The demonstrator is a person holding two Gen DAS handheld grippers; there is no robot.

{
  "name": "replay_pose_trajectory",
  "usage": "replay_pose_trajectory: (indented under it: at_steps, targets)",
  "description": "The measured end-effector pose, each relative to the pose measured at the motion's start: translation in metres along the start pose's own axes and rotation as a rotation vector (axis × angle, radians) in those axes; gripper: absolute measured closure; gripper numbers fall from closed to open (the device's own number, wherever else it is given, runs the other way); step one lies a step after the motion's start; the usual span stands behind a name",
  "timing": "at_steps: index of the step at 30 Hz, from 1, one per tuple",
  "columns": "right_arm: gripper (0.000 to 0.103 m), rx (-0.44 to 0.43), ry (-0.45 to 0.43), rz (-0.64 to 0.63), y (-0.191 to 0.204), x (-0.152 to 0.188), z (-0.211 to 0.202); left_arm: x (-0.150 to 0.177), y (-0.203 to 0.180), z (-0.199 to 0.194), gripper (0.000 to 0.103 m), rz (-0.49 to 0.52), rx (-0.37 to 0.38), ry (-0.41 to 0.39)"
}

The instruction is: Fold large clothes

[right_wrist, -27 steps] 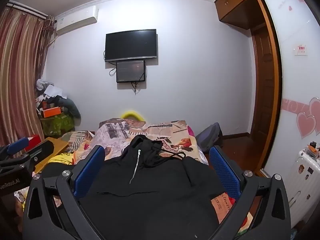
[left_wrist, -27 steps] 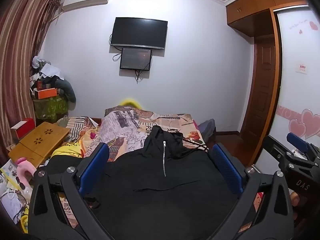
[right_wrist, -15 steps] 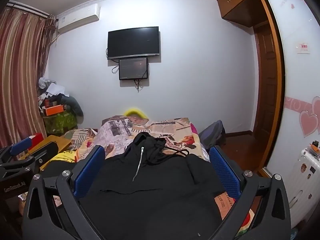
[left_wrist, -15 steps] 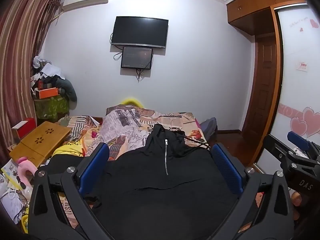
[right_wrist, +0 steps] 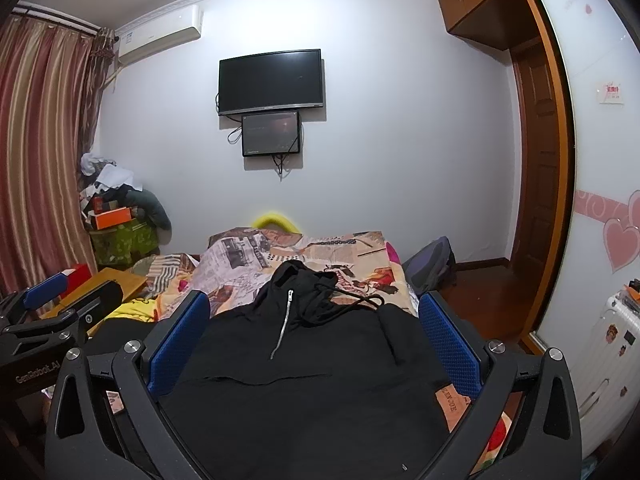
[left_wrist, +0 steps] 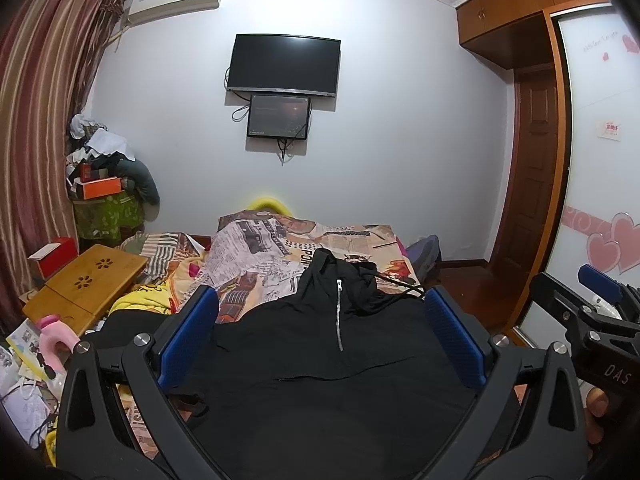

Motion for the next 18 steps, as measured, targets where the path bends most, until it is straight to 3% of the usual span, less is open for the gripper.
replay_pose_trajectory:
  at_steps: [18]
  targets:
    - [0.000,-0.011,0.015,0.011,-0.0033,-0.0001,0.0040,-0.0006,0.0007,-0.0011,0.000,0.000,-0.005,-0.006]
Point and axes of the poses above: each gripper's, at about its wrist camera, not at the fingertips, and z roughly the way its jaws point, y to its left, x to its underside, the point moved 4 cm from there along z, roughly the way its jaws point, and after that the axes turned 3 degrees about -x, right-handed, at the moved point
